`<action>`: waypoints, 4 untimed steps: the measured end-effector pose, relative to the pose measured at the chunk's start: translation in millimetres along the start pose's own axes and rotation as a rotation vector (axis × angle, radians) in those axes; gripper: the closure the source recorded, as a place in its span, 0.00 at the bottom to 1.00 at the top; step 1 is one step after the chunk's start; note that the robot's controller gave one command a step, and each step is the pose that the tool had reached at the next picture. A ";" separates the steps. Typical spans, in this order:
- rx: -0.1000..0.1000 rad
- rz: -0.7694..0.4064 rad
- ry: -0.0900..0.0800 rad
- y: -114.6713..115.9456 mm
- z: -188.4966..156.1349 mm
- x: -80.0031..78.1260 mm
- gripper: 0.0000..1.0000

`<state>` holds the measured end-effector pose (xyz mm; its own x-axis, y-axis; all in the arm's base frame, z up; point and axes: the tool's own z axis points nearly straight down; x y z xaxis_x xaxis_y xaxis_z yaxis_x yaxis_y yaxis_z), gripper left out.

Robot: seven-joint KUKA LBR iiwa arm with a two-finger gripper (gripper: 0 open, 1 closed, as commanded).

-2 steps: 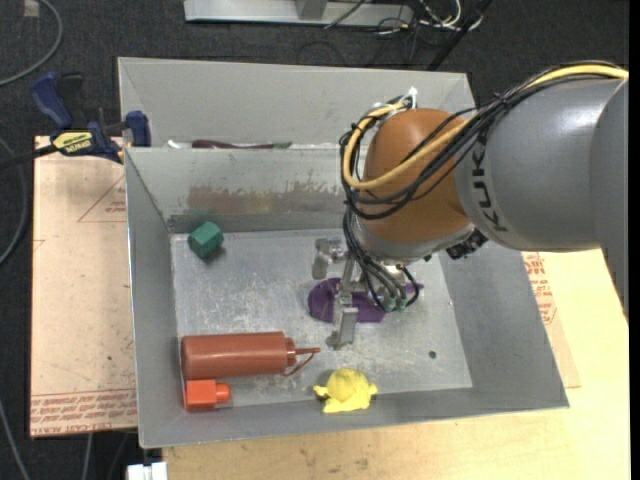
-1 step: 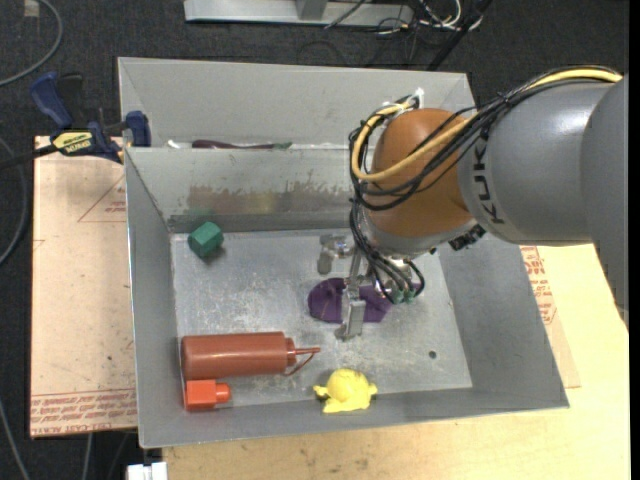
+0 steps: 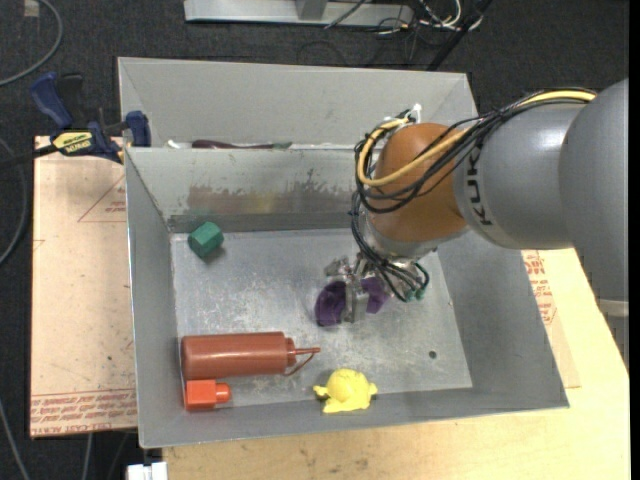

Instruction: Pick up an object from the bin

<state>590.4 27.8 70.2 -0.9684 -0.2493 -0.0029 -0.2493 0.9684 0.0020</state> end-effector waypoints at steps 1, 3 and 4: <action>0.000 0.000 0.000 0.0 0.0 0.0 1.00; -0.001 0.076 -0.003 -11.3 -114.1 -0.2 1.00; -0.004 0.095 0.000 -26.1 -135.3 6.4 1.00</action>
Offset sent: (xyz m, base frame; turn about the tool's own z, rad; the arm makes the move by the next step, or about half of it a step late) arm 0.0020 -0.0118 0.1141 0.0752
